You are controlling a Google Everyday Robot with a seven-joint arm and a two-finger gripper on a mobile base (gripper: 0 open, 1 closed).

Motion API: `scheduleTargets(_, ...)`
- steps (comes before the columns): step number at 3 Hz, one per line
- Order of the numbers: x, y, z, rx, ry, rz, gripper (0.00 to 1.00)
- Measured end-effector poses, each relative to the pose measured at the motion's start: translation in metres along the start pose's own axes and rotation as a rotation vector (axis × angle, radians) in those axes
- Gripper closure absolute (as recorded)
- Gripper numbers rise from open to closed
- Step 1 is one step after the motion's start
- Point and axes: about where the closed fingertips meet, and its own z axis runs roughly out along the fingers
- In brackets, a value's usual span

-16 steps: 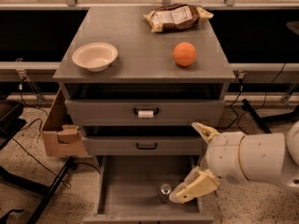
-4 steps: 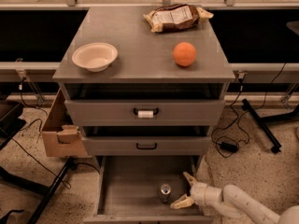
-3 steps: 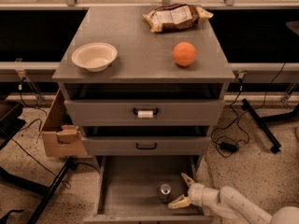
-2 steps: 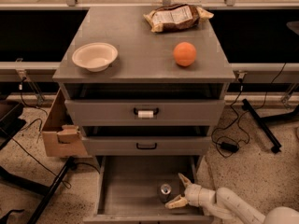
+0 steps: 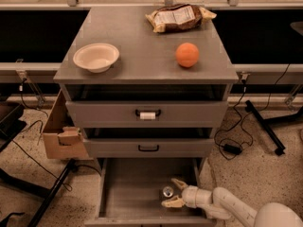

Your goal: Pick redbull can from bottom drawer and place on counter

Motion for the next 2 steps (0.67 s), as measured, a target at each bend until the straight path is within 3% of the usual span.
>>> scheduleTargets(1, 0.005, 0.007, 0.003, -0.029, 0.024, 0.02, 0.41)
scheduleTargets(2, 0.006, 0.017, -0.001, -0.082, 0.075, 0.081, 0.65)
